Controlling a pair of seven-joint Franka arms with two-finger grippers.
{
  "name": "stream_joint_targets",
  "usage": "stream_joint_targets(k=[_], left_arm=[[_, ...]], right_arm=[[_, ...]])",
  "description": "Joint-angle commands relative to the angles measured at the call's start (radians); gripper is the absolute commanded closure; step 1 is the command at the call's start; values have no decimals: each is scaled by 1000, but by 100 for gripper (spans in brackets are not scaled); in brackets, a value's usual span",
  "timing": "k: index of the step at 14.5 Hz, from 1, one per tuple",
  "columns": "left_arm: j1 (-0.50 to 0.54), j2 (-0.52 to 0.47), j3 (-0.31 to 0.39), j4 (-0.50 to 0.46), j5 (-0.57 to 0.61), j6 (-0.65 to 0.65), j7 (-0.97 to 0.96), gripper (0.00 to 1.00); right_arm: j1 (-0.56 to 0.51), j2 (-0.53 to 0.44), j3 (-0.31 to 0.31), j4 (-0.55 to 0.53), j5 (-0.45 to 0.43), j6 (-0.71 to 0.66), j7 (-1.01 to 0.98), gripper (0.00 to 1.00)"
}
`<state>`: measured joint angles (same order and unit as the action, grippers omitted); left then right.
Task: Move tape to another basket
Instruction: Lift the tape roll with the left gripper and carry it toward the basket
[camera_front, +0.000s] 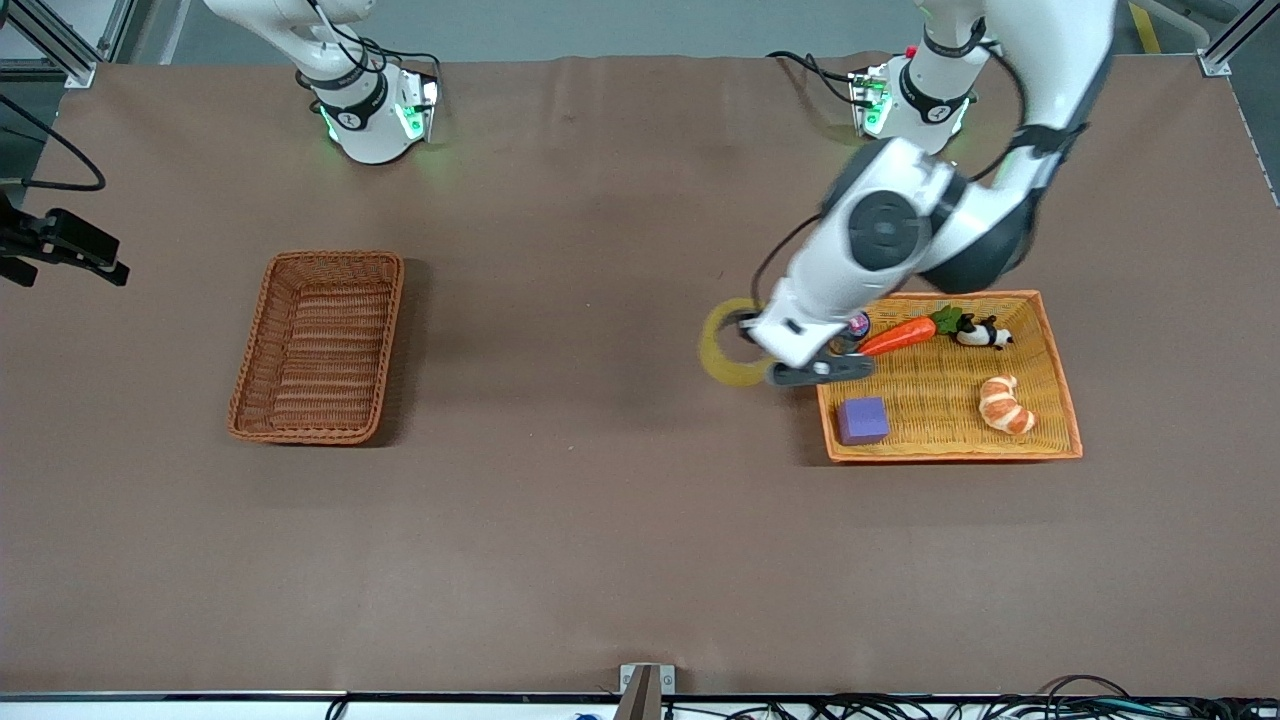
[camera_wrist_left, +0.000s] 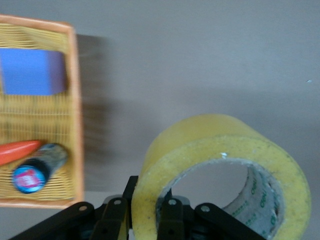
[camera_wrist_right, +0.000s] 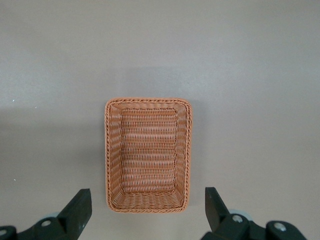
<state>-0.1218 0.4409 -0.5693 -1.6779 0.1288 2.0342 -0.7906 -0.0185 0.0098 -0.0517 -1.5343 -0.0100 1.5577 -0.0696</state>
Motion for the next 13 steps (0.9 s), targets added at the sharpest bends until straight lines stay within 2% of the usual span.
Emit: stream_joint_targets(k=[1, 3, 6, 8, 10, 12, 13], left_arm=[[-149, 204, -6, 211, 129, -28, -161, 94], [-229, 307, -3, 343, 163, -32, -194, 95], [-355, 376, 48, 449, 161, -26, -193, 97], [-451, 468, 100, 561, 161, 16, -199, 92], [-519, 518, 152, 570, 154, 197, -200, 89], [-544, 548, 166, 596, 135, 218, -202, 88], [-545, 567, 167, 603, 129, 218, -200, 84]], right_arm=[[-17, -2, 9, -3, 22, 5, 7, 0], [-17, -2, 9, -4, 22, 4, 7, 0], [-17, -2, 9, -4, 22, 5, 7, 0], [-18, -1, 9, -4, 22, 5, 7, 0], [-18, -2, 9, -4, 22, 5, 7, 0], [-17, -2, 9, -4, 22, 5, 7, 0], [-17, -1, 9, -4, 22, 7, 7, 0]])
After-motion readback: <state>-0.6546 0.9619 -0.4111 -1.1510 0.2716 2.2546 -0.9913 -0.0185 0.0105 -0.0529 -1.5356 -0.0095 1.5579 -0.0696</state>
